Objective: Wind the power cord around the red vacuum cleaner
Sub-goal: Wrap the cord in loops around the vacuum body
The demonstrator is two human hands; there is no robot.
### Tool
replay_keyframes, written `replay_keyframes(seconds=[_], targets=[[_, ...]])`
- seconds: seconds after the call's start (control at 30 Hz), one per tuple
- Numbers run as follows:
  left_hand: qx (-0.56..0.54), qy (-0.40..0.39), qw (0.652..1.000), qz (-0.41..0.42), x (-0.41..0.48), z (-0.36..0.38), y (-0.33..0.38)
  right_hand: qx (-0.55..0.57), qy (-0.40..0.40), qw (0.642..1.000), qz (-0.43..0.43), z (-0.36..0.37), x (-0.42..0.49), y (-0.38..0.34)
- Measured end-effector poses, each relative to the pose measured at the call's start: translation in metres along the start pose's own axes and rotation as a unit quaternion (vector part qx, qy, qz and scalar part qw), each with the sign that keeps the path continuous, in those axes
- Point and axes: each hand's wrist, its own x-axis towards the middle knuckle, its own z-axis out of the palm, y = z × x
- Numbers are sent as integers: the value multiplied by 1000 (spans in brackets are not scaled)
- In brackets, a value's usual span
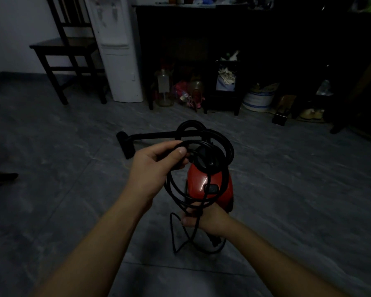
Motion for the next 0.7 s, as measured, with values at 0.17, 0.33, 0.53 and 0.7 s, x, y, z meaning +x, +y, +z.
replay_keyframes(seconds=[0.17, 0.33, 0.53, 0.7], targets=[[66, 33, 997, 24, 2, -29, -1, -3, 39, 998, 50, -22, -2, 16], [116, 62, 991, 18, 5, -58, -5, 17, 73, 995, 61, -51, -10, 13], [206, 25, 978, 8, 4, -55, -17, 39, 98, 993, 60, -57, -11, -2], [302, -27, 953, -18, 0, -51, -35, 91, 99, 988, 80, -63, -13, -17]])
